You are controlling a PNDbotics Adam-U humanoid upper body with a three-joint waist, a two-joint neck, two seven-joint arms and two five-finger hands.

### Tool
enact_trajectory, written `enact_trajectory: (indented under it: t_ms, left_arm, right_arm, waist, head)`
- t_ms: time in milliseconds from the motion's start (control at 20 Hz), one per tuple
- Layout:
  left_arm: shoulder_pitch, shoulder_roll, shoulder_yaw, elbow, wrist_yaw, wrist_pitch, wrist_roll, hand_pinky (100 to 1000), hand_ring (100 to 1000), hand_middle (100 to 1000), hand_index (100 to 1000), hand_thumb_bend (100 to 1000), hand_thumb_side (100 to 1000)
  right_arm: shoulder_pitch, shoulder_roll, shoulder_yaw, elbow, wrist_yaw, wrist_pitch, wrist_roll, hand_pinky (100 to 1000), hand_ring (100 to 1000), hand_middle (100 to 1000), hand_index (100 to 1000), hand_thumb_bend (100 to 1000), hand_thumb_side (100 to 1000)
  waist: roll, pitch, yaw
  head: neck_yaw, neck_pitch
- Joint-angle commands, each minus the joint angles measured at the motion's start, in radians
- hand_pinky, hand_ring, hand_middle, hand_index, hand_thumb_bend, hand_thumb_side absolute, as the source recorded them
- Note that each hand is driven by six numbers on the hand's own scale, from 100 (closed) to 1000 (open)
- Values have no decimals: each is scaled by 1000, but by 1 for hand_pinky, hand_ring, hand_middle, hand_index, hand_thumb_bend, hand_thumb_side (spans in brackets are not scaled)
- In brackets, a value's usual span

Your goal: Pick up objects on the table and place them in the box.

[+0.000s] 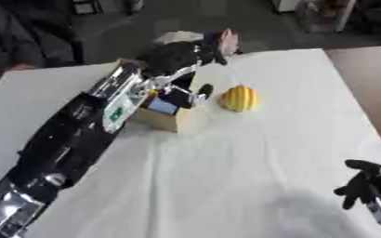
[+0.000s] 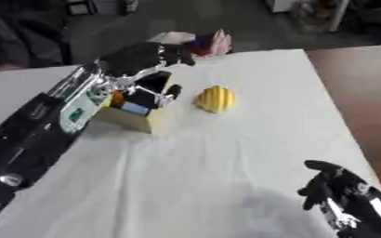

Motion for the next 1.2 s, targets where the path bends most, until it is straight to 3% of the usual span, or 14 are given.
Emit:
enact_trajectory:
  t_ms: [50, 200, 350, 550, 700, 800, 950, 1000, 1200]
  left_arm:
    - [26, 78, 38, -174, 190, 56, 20, 836, 764, 802, 878, 100, 260]
    - [119, 110, 90, -348, 394, 123, 42, 821, 740, 776, 857, 100, 314]
    - [236, 112, 143, -494, 562, 174, 60, 812, 725, 761, 846, 100, 358]
    - [371, 60, 187, -529, 717, 123, 72, 802, 711, 751, 839, 100, 423]
    - [454, -3, 204, -530, 766, 74, 61, 793, 703, 744, 835, 100, 468]
    - [500, -45, 209, -531, 777, 65, 50, 785, 695, 739, 832, 100, 488]
    - [533, -76, 211, -531, 777, 65, 39, 785, 695, 739, 832, 100, 488]
    - [536, -80, 212, -530, 777, 65, 39, 773, 683, 726, 827, 100, 533]
    - [611, -155, 204, -529, 779, 110, 38, 765, 672, 716, 822, 100, 574]
  right_arm:
    - [-80, -74, -24, -9, 13, -37, -14, 696, 455, 503, 837, 100, 419]
    - [-228, -168, -27, 61, 41, -97, -22, 708, 459, 511, 847, 100, 423]
    - [-373, -250, -6, 191, 76, -156, -9, 720, 475, 538, 871, 100, 388]
    - [-558, -295, 26, 446, 153, -231, 83, 746, 558, 640, 927, 100, 254]
    - [-662, -272, 12, 635, 272, -291, 176, 781, 712, 777, 975, 100, 211]
    - [-709, -247, -14, 734, 378, -330, 199, 812, 783, 827, 990, 100, 202]
    - [-740, -218, -45, 819, 509, -382, 174, 812, 783, 827, 990, 100, 202]
    - [-744, -214, -50, 834, 530, -394, 164, 891, 891, 902, 1000, 100, 306]
    - [-758, -207, -115, 919, 595, -362, 139, 913, 912, 911, 1000, 100, 405]
  waist:
    - [-16, -26, 15]
    - [-26, -38, 55]
    - [-26, -49, 101]
    - [-16, -62, 167]
    - [-15, -69, 210]
    - [-20, -76, 237]
    - [-23, -82, 255]
    - [-24, -82, 257]
    - [-32, -87, 331]
  head:
    - [-24, -2]
    - [-58, 2]
    - [-96, 3]
    - [-150, 11]
    - [-191, 21]
    - [-216, 29]
    - [-233, 36]
    - [-237, 36]
    - [-318, 36]
